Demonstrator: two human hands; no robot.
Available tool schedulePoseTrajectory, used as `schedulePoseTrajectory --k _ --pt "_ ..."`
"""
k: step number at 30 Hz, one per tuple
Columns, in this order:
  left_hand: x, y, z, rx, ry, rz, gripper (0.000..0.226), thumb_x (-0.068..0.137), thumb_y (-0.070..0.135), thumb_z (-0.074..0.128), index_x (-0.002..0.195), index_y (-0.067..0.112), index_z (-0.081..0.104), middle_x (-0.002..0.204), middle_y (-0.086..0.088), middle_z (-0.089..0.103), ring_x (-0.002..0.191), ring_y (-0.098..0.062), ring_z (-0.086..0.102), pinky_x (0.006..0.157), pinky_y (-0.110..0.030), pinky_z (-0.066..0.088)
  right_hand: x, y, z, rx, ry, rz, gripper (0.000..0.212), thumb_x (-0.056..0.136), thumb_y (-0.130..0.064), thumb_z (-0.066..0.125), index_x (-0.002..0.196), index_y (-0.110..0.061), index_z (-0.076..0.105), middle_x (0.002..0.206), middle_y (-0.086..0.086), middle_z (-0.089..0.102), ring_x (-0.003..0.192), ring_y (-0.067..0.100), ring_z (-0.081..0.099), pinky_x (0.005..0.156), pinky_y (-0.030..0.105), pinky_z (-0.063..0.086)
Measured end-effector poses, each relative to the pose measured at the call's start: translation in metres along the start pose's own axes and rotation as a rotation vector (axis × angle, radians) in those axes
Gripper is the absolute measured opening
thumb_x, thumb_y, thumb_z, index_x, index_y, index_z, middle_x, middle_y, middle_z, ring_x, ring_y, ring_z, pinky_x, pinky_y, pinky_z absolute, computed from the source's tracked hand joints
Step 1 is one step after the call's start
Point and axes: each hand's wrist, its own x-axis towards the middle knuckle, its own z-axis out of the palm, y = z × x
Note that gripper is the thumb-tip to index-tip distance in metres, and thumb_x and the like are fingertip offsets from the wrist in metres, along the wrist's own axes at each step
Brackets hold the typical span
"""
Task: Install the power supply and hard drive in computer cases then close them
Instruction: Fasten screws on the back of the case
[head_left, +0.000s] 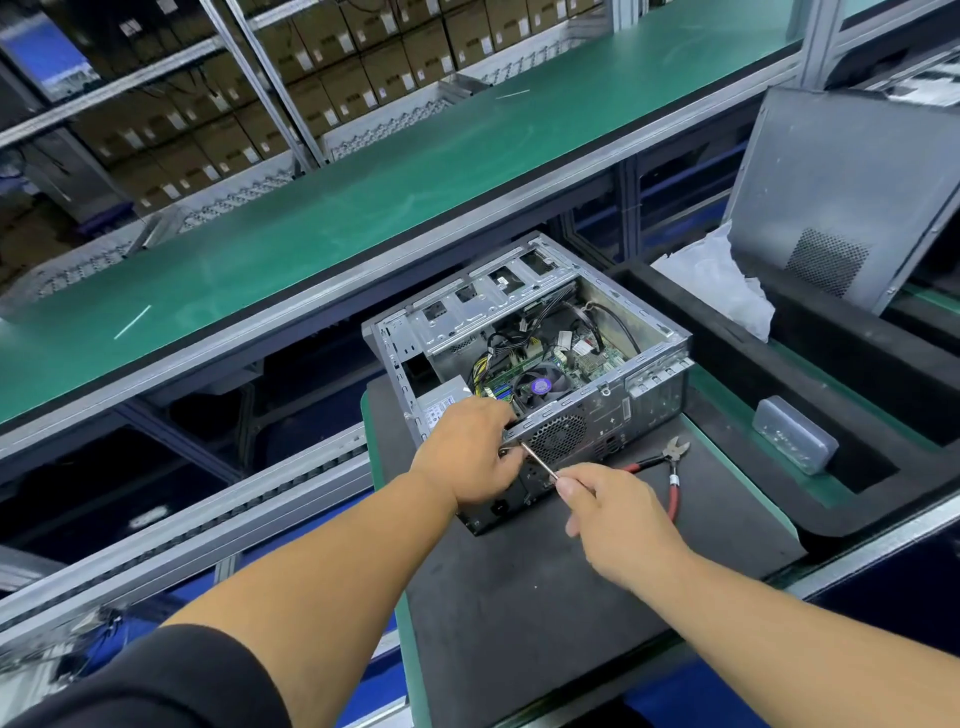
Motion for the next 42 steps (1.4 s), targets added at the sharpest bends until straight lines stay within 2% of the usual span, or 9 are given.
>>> schedulePoseTrajectory --k 4,6,10,16,21,25,31,36,42 --pt "0.0 0.0 -0.001 -0.007 -0.004 -0.005 0.031 0.084 0.037 0.063 0.093 0.008 0.062 0.087 -0.009 0.064 0.086 -0.031 0.057 0.077 -0.043 0.05 -0.004 -0.019 -0.005 0.97 -0.38 0.647 0.033 0.106 -0.042 0.052 0.109 -0.018 0.074 0.063 0.0 0.061 0.038 0.005 0.036 0.032 0.016 0.026" --pt "0.0 0.001 -0.002 -0.009 -0.005 -0.009 0.033 0.083 0.038 0.061 0.093 0.007 0.063 0.087 -0.009 0.065 0.086 -0.032 0.058 0.077 -0.043 0.05 -0.006 -0.018 -0.002 0.848 -0.33 0.544 0.031 0.102 -0.044 0.059 0.105 -0.017 0.072 0.067 0.002 0.066 0.04 0.009 0.043 0.035 0.019 0.031" --pt "-0.001 0.002 -0.003 -0.02 0.0 -0.018 0.032 0.082 0.038 0.06 0.091 0.007 0.063 0.085 -0.008 0.065 0.085 -0.031 0.058 0.076 -0.043 0.051 -0.006 -0.003 0.002 -0.061 0.093 -0.022 0.014 0.09 -0.039 0.071 0.085 -0.028 0.063 0.072 -0.003 0.069 0.061 0.018 0.062 0.057 0.03 0.048" --pt "0.001 0.002 -0.002 -0.007 0.0 -0.01 0.03 0.082 0.038 0.061 0.09 0.009 0.061 0.086 -0.008 0.064 0.085 -0.032 0.058 0.077 -0.043 0.05 -0.005 -0.017 -0.007 1.047 -0.347 0.653 0.022 0.1 -0.031 0.066 0.101 -0.011 0.075 0.064 0.003 0.063 0.038 0.006 0.043 0.032 0.017 0.031" --pt "0.001 0.002 -0.002 0.002 0.006 -0.01 0.027 0.082 0.035 0.062 0.088 0.009 0.06 0.084 -0.008 0.063 0.083 -0.032 0.057 0.075 -0.044 0.051 -0.006 -0.011 0.004 0.142 0.016 0.13 0.031 0.103 -0.041 0.048 0.094 -0.023 0.071 0.066 -0.01 0.073 0.054 0.017 0.062 0.058 0.031 0.055" --pt "0.0 0.002 -0.001 0.005 -0.001 -0.008 0.029 0.083 0.037 0.063 0.092 0.009 0.062 0.087 -0.009 0.065 0.086 -0.032 0.058 0.077 -0.043 0.051 -0.005 -0.021 -0.008 1.015 -0.392 0.67 0.035 0.107 -0.04 0.051 0.109 -0.014 0.075 0.065 0.003 0.066 0.038 0.006 0.038 0.035 0.019 0.03" --pt "-0.001 0.001 -0.002 -0.003 -0.019 -0.018 0.031 0.083 0.038 0.059 0.092 0.008 0.062 0.088 -0.009 0.065 0.088 -0.032 0.057 0.079 -0.044 0.049 -0.008 -0.016 0.009 0.275 -0.052 0.11 0.013 0.089 -0.029 0.073 0.098 -0.022 0.067 0.079 0.003 0.074 0.044 0.017 0.063 0.046 0.025 0.042" --pt "-0.001 0.001 -0.001 -0.011 -0.013 -0.016 0.031 0.082 0.039 0.059 0.091 0.009 0.061 0.087 -0.008 0.064 0.086 -0.032 0.057 0.077 -0.042 0.049 -0.008 -0.02 -0.006 1.139 -0.393 0.648 0.016 0.096 -0.022 0.071 0.1 -0.007 0.072 0.089 0.01 0.076 0.047 0.007 0.059 0.036 0.016 0.04" --pt "0.0 0.0 0.001 -0.008 -0.01 -0.005 0.024 0.084 0.039 0.061 0.083 0.016 0.052 0.083 -0.004 0.061 0.082 -0.028 0.055 0.072 -0.038 0.047 -0.004 -0.013 0.006 0.143 -0.02 0.135 0.025 0.103 -0.034 0.049 0.098 -0.022 0.07 0.075 -0.007 0.075 0.054 0.019 0.066 0.052 0.031 0.055"
